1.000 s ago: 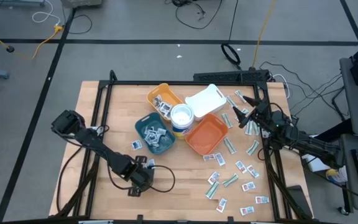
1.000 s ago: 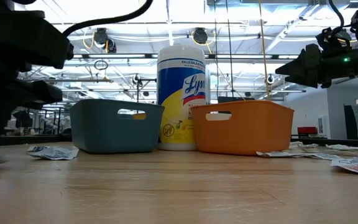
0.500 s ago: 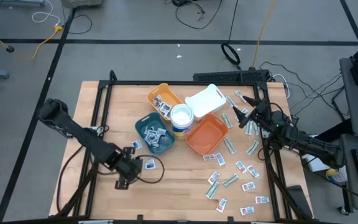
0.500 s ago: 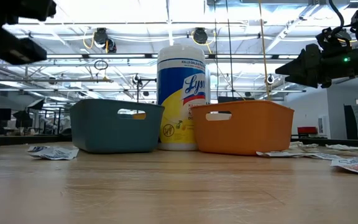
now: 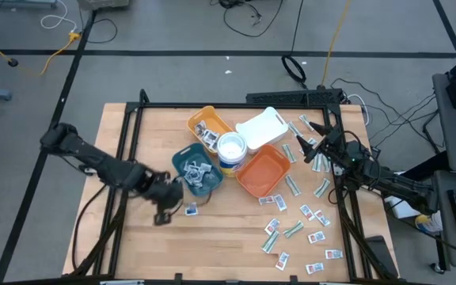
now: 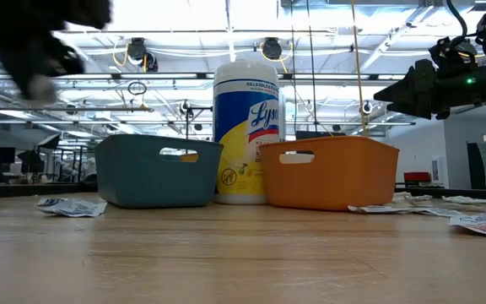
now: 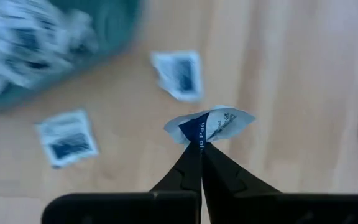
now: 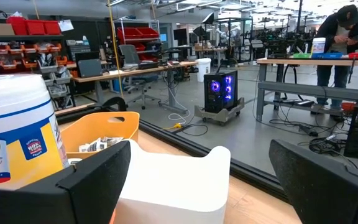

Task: Pick & Place First Aid Supplies
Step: Put the blue pad into the blue bin

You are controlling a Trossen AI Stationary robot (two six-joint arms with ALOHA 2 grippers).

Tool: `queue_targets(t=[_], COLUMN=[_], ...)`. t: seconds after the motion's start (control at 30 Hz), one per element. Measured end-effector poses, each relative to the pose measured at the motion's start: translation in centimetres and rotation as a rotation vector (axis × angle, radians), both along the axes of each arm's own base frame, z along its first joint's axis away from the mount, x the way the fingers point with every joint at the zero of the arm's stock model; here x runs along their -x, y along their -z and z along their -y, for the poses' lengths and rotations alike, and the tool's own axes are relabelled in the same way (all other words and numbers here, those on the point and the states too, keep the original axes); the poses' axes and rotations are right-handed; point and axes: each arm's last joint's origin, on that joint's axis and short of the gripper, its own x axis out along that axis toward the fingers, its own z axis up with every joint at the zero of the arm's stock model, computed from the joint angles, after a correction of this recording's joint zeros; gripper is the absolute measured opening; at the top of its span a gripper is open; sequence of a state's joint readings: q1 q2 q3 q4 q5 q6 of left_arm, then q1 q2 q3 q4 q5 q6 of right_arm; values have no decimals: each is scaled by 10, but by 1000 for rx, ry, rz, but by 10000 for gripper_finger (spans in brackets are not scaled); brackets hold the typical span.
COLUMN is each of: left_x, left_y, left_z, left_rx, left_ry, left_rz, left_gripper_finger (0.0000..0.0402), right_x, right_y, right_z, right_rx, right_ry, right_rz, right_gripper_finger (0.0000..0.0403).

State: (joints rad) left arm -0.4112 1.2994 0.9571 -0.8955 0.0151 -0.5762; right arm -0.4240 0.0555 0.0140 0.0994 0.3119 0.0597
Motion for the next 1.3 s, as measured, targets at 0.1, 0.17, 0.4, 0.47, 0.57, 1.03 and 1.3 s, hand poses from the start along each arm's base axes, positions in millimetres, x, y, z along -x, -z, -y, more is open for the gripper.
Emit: queue_targets(t=[0.1, 0.17, 0.4, 0.47, 0.57, 1.03, 1.3], left_x=[-12, -18, -28, -28, -28, -51, -52], left_y=[-7, -13, -30, -32, -33, 21, 28], left_z=[-23, -39, -93, -105, -115, -121, -121], left_rx=[1, 1, -19, -23, -35, -165, -127], left_ry=[-100, -162, -373, -409, -444, -538, -575], left_rz=[13, 31, 71, 79, 84, 83, 137], left_gripper_finger=[1, 1, 0, 0, 0, 0, 8], right_x=[0, 0, 0, 0, 0, 0, 0], right_y=[0, 0, 0, 0, 0, 0, 0], right_z=[0, 0, 0, 0, 0, 0, 0], right_rx=[0, 0, 0, 0, 0, 0, 0], right_ry=[0, 0, 0, 0, 0, 0, 0], right_rz=[0, 0, 0, 0, 0, 0, 0], right_gripper_finger=[377, 377, 377, 377, 377, 377, 377])
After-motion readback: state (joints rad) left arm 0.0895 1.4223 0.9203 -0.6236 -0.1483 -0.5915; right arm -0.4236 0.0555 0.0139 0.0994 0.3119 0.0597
